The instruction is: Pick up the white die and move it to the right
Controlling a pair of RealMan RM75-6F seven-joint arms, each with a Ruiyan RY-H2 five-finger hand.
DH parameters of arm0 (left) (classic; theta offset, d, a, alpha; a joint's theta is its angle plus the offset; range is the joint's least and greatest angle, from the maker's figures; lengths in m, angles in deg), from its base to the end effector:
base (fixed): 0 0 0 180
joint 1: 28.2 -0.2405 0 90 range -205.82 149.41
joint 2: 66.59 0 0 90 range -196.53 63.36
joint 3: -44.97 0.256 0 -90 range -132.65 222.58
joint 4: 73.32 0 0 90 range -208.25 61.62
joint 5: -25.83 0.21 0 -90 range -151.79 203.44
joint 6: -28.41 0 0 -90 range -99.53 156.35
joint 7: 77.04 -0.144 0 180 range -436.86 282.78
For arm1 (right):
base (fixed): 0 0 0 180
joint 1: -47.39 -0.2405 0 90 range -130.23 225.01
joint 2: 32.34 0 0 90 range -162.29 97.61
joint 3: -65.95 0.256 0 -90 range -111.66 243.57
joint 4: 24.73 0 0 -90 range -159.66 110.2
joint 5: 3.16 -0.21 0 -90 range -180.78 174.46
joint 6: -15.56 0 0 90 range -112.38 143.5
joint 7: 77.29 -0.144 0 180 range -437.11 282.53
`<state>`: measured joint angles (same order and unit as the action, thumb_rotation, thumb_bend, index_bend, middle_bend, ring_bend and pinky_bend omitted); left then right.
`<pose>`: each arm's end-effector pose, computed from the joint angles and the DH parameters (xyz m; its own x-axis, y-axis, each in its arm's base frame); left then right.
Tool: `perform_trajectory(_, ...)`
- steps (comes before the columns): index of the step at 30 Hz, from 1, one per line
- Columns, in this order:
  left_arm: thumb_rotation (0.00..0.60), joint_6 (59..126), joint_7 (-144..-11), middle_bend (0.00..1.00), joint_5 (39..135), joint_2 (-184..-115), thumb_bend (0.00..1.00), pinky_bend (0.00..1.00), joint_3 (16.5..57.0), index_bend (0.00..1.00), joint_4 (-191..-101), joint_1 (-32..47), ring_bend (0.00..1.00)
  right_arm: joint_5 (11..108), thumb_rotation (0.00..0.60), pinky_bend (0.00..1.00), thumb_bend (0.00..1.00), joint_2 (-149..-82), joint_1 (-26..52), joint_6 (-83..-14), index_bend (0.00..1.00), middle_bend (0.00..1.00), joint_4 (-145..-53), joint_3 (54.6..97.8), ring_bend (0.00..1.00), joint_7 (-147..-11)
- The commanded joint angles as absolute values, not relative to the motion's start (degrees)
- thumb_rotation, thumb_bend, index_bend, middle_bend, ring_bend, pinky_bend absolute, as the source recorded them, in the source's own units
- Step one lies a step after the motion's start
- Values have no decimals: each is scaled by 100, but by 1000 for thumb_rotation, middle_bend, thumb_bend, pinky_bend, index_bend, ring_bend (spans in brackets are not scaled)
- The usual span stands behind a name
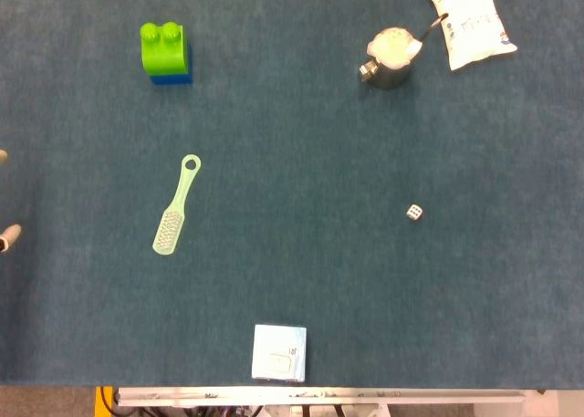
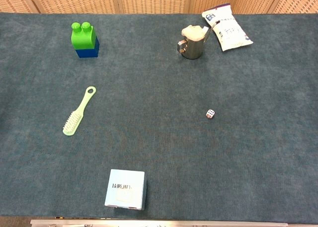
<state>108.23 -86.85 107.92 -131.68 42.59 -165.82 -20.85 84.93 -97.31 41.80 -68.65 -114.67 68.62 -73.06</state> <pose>-0.3155 0.1920 0.1436 0.5224 0.0892 0.8480 0.8513 0.0020 -0.5246 -0.3121 -0.1848 0.1538 0.4892 -0.0091 0.8721 -0.8710 -0.0559 0.4881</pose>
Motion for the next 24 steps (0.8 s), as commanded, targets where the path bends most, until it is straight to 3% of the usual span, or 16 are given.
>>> perform_trajectory(1,600,10789,-8662,208,10865,-13174,22,368,4304,239,-16567,-2057,218,8512,600,349,0,-9721,4172,-6850,73,153,-11461,6848,134,-7325)
perform_trajectory(7,600,10789,-8637,209,10732,-13160,22,368,4276,239,-16550,-2081,218,8620,600,349,0,-9775,4070,-6816,93,169,-11442,6881,134,-7276)
perform_trajectory(16,600,10942,-8782,209,10692,-13190,22,370,4306,239,-16580,-2184,219,9655,600,377,2,-9907,3722,-6996,168,266,-11347,6794,190,-7183)
perform_trajectory(22,600,11109,-8812,209,10762,-13185,22,370,4354,239,-16594,-2286,219,10223,600,556,85,-9650,3303,-6663,170,353,-11914,6827,298,-6429)
perform_trajectory(24,600,11145,-8845,209,10751,-13186,22,370,4362,239,-16598,-2318,219,10281,600,641,88,-9534,3151,-6429,170,411,-12171,6846,385,-6264)
